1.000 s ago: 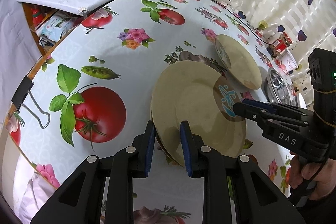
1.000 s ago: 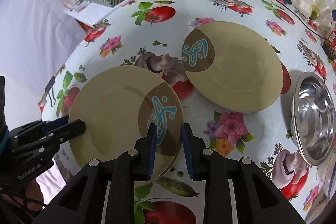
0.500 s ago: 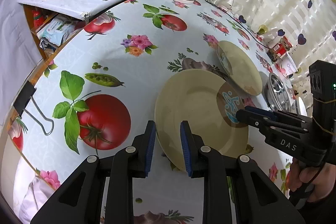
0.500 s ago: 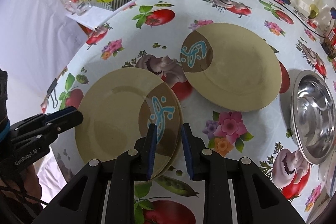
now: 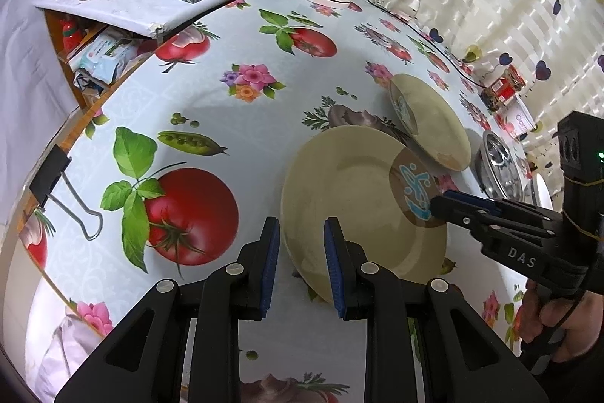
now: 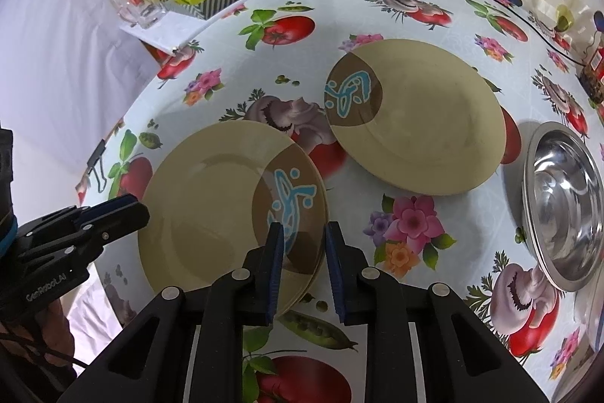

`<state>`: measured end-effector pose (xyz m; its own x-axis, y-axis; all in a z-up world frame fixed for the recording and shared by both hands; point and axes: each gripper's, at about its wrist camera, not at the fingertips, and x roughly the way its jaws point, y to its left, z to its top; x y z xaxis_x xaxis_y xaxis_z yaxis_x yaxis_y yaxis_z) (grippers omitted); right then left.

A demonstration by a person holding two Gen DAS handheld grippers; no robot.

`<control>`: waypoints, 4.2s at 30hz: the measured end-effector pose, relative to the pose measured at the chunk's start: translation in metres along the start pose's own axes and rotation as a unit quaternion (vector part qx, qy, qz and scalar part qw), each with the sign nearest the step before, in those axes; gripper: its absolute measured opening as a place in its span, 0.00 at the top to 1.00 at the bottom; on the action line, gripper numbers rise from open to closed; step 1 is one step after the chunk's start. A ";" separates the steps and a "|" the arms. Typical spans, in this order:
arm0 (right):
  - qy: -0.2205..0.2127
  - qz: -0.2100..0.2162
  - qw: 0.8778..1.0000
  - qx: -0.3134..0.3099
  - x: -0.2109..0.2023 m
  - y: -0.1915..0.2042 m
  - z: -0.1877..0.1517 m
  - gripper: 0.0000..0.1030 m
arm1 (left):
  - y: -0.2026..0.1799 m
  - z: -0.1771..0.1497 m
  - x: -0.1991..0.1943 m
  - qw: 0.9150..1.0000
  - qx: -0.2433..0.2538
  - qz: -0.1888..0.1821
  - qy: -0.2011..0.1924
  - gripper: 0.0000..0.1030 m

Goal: Organize plates and bowls

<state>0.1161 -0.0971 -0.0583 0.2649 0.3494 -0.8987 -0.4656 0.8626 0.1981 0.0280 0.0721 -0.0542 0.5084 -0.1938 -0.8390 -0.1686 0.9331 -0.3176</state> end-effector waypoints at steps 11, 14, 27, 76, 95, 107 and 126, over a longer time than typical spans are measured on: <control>-0.004 0.001 1.000 -0.006 -0.003 0.001 -0.005 0.79 | -0.002 0.002 -0.001 1.000 0.003 0.000 0.000 0.77; -0.005 0.006 1.000 -0.005 -0.004 -0.001 -0.005 0.79 | -0.004 0.004 -0.004 1.000 0.004 -0.002 -0.004 0.77; -0.046 -0.002 0.999 0.025 -0.045 -0.018 -0.001 0.65 | -0.026 0.022 -0.014 0.999 0.022 -0.018 -0.021 0.77; -0.066 -0.027 0.996 0.058 -0.055 -0.099 0.065 0.63 | -0.094 0.090 0.051 0.996 0.053 -0.070 0.008 0.75; -0.014 -0.033 0.997 0.071 -0.005 -0.140 0.093 0.67 | -0.093 0.105 0.101 0.997 0.039 -0.058 0.039 0.75; 0.021 -0.047 0.997 0.056 0.016 -0.145 0.104 0.71 | -0.093 0.106 0.117 0.996 0.035 -0.057 0.058 0.75; 0.023 -0.034 0.997 0.063 0.022 -0.145 0.104 0.75 | -0.091 0.108 0.110 0.997 0.028 -0.065 0.043 0.76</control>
<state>0.2771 -0.1763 -0.0664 0.2526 0.2742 -0.9279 -0.3369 0.9239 0.1813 0.1903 -0.0016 -0.0698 0.4479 -0.3367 -0.8283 -0.0575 0.9136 -0.4025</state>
